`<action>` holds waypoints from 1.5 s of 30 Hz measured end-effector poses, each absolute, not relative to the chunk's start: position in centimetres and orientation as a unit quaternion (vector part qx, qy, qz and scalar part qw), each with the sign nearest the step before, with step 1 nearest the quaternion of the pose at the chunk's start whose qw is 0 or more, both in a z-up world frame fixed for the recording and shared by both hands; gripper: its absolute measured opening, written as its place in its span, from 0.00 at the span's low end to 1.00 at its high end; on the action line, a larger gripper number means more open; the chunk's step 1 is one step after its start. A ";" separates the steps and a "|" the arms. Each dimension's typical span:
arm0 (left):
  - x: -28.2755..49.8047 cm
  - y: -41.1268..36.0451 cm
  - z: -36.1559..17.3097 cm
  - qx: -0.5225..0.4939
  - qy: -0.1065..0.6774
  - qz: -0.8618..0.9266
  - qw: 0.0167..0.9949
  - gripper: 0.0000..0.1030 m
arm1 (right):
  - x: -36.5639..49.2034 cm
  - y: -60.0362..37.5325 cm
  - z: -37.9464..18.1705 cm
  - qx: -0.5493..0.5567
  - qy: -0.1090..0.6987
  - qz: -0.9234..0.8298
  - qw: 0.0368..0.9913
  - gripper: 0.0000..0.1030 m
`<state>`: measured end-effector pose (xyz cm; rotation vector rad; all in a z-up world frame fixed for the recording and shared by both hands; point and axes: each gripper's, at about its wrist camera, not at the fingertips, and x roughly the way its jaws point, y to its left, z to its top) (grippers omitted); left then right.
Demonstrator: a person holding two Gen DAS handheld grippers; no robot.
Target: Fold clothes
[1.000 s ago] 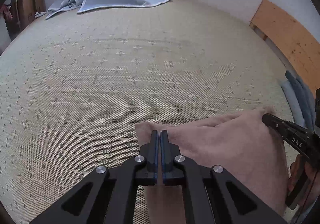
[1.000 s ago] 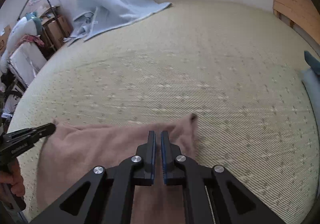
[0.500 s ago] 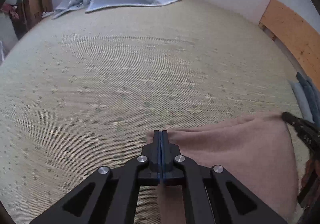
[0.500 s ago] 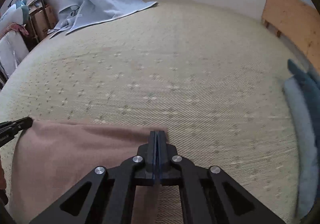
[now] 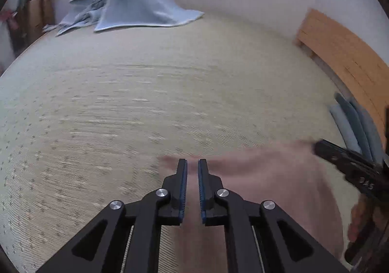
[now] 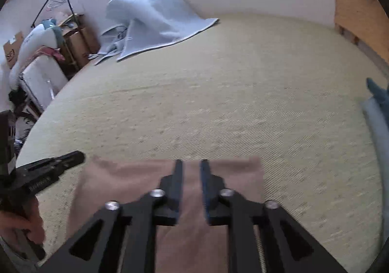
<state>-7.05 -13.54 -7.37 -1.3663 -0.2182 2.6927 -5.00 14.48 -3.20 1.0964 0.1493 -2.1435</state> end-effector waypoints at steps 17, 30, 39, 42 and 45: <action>-9.6 -16.6 -10.2 -0.476 -0.044 0.878 0.017 0.10 | -5.2 14.0 -6.6 0.437 0.160 -0.827 0.315 0.41; -8.1 -21.4 -10.4 -0.512 -0.230 0.826 0.042 0.29 | -10.4 19.9 -5.2 0.458 0.063 -0.853 0.241 0.44; -9.8 -20.6 -10.7 -0.508 -0.251 0.819 0.088 0.58 | -11.2 20.1 -5.8 0.470 0.026 -0.841 0.266 0.44; -10.5 -20.1 -11.1 -0.506 -0.260 0.816 0.096 0.55 | -11.5 19.9 -6.0 0.474 0.018 -0.835 0.279 0.44; -10.5 -19.8 -11.3 -0.518 -0.252 0.814 0.080 0.23 | -11.7 19.6 -6.2 0.477 0.009 -0.829 0.292 0.44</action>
